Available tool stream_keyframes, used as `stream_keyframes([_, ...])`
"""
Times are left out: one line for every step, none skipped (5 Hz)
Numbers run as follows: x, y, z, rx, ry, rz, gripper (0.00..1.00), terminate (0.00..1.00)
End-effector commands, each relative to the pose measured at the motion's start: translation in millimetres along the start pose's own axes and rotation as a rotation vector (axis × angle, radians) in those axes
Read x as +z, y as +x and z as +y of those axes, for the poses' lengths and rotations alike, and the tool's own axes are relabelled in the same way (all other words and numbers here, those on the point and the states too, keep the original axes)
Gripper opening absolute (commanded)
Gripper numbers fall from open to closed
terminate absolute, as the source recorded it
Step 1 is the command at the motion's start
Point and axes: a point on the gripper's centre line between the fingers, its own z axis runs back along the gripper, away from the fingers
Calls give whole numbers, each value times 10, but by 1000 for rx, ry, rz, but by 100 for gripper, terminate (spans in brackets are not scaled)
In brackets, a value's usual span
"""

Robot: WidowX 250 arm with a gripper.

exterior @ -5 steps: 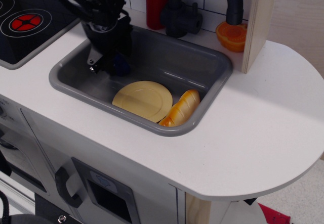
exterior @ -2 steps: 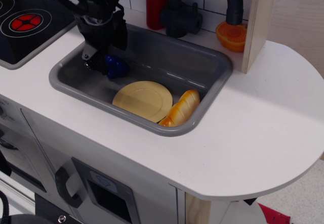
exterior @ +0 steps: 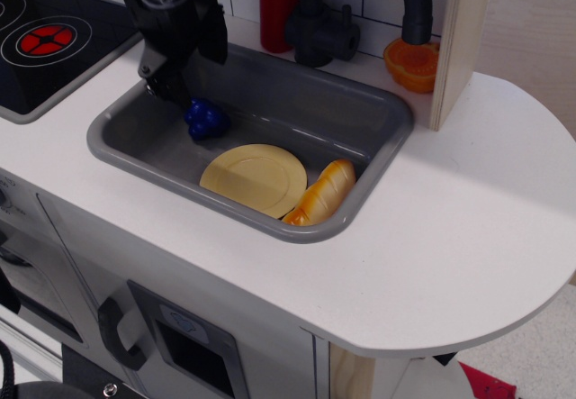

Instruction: Take blueberries off plate sink

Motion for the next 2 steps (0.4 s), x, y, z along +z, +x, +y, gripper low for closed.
stream_keyframes([346,174,-180,-7,-66,-8,100,0])
stream_keyframes([346,174,-180,-7,-66,-8,100,100])
